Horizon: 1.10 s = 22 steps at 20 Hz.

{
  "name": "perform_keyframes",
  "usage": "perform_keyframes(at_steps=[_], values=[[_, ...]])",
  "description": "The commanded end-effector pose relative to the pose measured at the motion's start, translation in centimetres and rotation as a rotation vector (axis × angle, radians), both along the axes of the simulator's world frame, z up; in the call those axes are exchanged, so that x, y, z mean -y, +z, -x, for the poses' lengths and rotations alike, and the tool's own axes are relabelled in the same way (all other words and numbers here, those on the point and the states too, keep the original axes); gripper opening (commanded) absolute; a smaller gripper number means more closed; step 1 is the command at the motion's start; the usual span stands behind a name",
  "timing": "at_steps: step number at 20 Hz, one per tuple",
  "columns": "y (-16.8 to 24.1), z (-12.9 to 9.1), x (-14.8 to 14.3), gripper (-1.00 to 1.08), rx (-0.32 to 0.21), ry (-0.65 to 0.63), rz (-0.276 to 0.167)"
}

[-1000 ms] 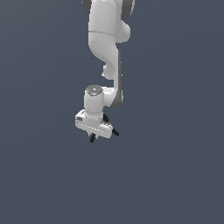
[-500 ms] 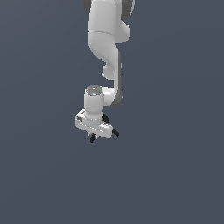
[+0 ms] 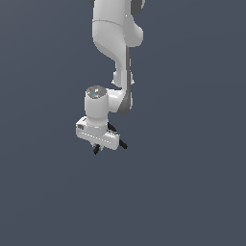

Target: Pick up the object and move it to a goal position.

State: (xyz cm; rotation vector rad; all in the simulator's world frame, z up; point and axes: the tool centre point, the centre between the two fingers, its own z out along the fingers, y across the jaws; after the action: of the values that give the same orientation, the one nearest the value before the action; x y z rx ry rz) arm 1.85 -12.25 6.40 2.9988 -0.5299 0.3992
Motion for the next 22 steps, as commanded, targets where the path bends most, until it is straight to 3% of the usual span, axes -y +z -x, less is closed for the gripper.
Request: perform_keyframes(at_steps=[1,22], values=[[2.0,-0.5,0.8,-1.0,0.004,0.0,0.001],[22.8,-5.4,9.7,-1.0,0.004,0.001,0.0]])
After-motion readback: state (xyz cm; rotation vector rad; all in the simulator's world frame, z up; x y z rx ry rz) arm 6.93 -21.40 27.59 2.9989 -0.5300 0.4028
